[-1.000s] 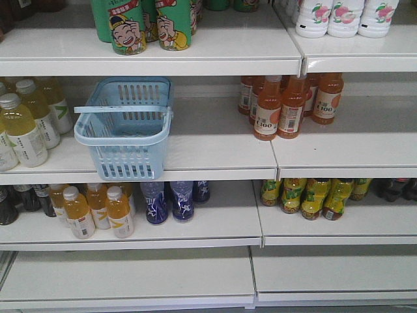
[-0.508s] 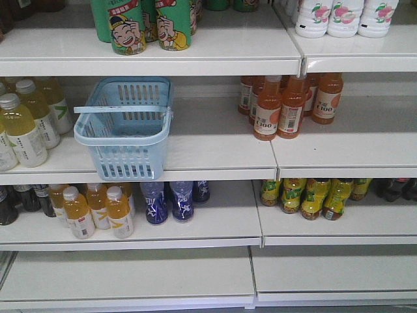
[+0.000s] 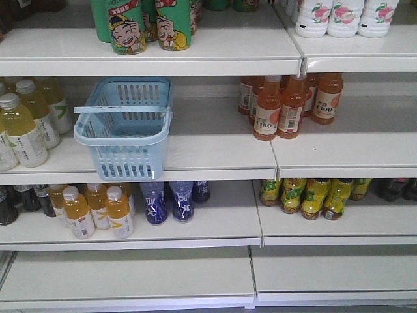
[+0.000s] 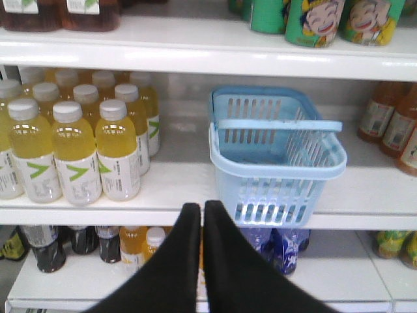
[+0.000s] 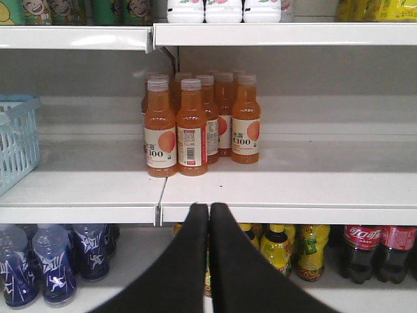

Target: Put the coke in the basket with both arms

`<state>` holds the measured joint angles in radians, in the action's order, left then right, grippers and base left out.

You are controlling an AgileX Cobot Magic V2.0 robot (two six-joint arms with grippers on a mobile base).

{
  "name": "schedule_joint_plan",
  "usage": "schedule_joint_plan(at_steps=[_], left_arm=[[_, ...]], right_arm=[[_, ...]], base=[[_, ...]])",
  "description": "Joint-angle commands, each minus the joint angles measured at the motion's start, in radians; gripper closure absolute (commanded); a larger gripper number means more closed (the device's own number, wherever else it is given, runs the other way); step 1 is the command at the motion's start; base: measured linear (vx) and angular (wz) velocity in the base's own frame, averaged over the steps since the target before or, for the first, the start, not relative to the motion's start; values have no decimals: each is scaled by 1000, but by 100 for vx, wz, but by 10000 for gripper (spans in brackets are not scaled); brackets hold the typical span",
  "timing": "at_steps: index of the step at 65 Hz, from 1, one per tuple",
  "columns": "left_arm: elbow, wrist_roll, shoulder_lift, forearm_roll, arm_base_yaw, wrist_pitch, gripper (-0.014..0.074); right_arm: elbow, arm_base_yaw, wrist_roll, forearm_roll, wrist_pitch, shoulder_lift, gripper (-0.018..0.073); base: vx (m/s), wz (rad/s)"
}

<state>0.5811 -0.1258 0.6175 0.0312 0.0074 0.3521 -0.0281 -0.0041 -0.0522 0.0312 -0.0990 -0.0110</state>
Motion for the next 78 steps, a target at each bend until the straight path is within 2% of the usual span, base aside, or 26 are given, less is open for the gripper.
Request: schedule_joint_plan(at_steps=[1, 27, 41, 55, 78], left_arm=[[35, 3, 37, 0, -4, -66, 603], [35, -7, 43, 0, -4, -81, 603], [35, -7, 43, 0, -4, -81, 568], [35, -7, 43, 0, -4, -73, 438], [36, 5, 43, 0, -4, -71, 120]], right_arm=[[-7, -5, -7, -1, 74, -12, 569], [-7, -5, -7, -1, 74, -12, 569], [-7, -5, -7, -1, 74, -12, 569], [-7, -5, -7, -1, 74, -12, 569], [-7, -5, -7, -1, 74, -12, 569]], base=[[0, 0], [0, 0], [0, 0], [0, 0], [0, 0]])
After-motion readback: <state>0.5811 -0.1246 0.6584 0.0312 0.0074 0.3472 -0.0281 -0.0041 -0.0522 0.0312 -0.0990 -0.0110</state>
